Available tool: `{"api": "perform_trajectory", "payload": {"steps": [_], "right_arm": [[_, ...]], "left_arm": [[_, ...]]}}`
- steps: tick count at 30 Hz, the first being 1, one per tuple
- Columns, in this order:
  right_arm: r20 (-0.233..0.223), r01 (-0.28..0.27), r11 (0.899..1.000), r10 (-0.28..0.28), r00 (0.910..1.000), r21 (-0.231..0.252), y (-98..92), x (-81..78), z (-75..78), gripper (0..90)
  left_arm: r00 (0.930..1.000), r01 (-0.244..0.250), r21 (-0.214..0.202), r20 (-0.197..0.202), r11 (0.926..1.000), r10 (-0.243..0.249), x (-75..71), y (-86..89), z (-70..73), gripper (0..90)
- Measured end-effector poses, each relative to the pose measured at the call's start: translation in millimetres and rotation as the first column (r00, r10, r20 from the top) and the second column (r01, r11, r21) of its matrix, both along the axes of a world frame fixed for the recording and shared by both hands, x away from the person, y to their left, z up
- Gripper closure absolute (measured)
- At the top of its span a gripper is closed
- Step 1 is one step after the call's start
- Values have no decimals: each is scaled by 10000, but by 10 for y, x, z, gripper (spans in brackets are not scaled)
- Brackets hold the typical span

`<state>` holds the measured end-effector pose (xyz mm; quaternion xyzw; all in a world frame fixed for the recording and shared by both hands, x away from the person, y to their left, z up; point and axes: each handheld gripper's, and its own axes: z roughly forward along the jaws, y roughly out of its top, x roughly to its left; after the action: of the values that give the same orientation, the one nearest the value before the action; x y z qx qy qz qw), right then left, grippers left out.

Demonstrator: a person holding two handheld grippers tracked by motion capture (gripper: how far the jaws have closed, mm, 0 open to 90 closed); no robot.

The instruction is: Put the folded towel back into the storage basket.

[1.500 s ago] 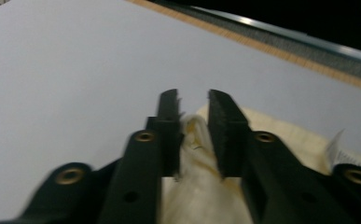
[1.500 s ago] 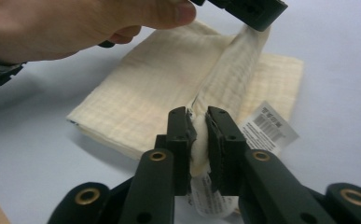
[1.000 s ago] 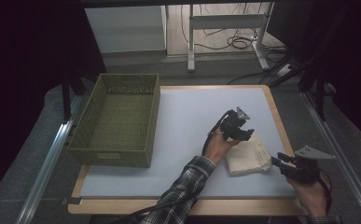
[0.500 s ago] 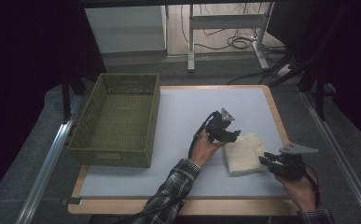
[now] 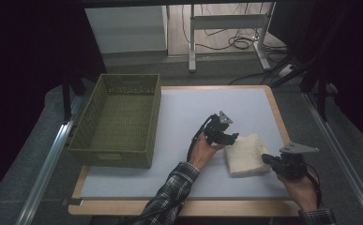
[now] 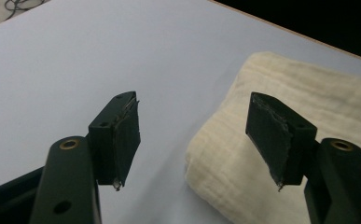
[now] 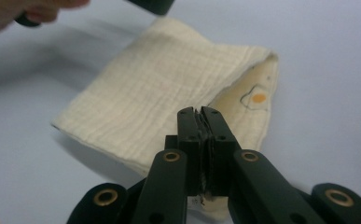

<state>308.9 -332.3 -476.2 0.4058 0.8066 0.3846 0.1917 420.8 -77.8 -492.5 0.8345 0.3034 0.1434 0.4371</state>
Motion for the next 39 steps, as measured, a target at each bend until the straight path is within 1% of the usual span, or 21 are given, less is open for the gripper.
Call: {"api": "perform_trajectory", "payload": {"steps": [2, 5, 9, 12, 14, 15, 17, 18, 20, 23, 24, 26, 28, 30, 31, 32, 33, 35, 36, 38, 39], "right_arm": [[93, 83, 10000, -83, 9999, -40, -33, -4, 62, 869], [-103, 347, 9993, -348, 9993, -105, -128, 8, 57, 868], [-618, 773, 9969, -780, 9950, -138, -270, 38, -105, 861], [-920, 1052, 9939, -1078, 9899, -325, -352, 71, -256, 834], [-1122, 1162, 9930, -1177, 9867, -197, -389, 88, -329, 784], [-1151, 1172, 9930, -1184, 9863, -166, -402, 93, -349, 737], [-1121, 1321, 9908, -1345, 9846, -283, -405, 98, -362, 629], [-1150, 1360, 9901, -1391, 9836, -342, -410, 105, -368, 611], [-1239, 1398, 9901, -1406, 9823, -147, -427, 109, -380, 631], [-1583, 1292, 9915, -1253, 9794, 147, -426, 95, -379, 834], [-1693, 1194, 9926, -1140, 9790, 221, -422, 94, -378, 853], [-1727, 1194, 9926, -1139, 9784, 216, -412, 97, -362, 861], [-1690, 1158, 9922, -1066, 9798, 456, -394, 92, -320, 863], [-1565, 1036, 9937, -956, 9830, 434, -359, 87, -271, 863], [-1510, 975, 9944, -903, 9844, 407, -339, 87, -252, 863], [-1471, 925, 9950, -862, 9854, 364, -322, 88, -235, 862], [-1451, 900, 9952, -837, 9859, 371, -307, 92, -225, 862], [-1434, 836, 9958, -776, 9866, 365, -289, 105, -221, 862], [-1439, 817, 9960, -757, 9867, 361, -285, 111, -221, 862], [-1466, 805, 9959, -737, 9864, 411, -283, 118, -226, 862], [-1468, 810, 9958, -741, 9864, 419, -283, 118, -226, 863]], "left_arm": [[10000, -5, -1, 0, 10000, 5, -5, -2, 0, 348], [10000, 10, 35, 15, 10000, -10, -10, 0, -7, 347], [10000, -48, 56, -32, 10000, 48, -6, 5, -26, 346], [10000, -47, 104, -56, 9999, 48, -5, 9, -43, 345], [10000, -59, 131, -64, 9999, 60, -5, 12, -53, 345], [9999, -81, 123, -77, 9999, 82, -3, 15, -57, 345], [9999, -90, 103, -107, 9999, 91, 2, 21, -64, 345], [9999, -94, 114, -112, 9999, 96, 2, 23, -67, 345], [9999, -84, 99, -119, 9999, 85, -3, 27, -75, 345], [9998, -105, 105, -146, 9999, 107, -3, 32, -90, 345], [9998, -104, 77, -164, 9999, 105, -3, 34, -93, 345], [9998, -49, 39, -184, 10000, 50, -6, 39, -91, 345], [9998, 57, -69, -205, 10000, -59, -6, 30, -86, 345], [9997, 86, -138, -227, 9999, -89, 6, 22, -70, 346], [9994, 112, -289, -309, 9995, -121, 14, 14, -65, 353], [9989, 198, -425, -412, 9989, -216, 20, 3, -61, 380], [9982, 348, -471, -477, 9983, -371, 23, -15, -59, 403], [9967, 621, -443, -500, 9971, -643, 0, -81, -65, 441], [9960, 756, -351, -452, 9965, -771, -18, -118, -68, 451], [9942, 977, -304, -428, 9948, -989, -50, -198, -82, 464], [9940, 1029, -82, -367, 9947, -1032, -59, -236, -97, 472]]}}
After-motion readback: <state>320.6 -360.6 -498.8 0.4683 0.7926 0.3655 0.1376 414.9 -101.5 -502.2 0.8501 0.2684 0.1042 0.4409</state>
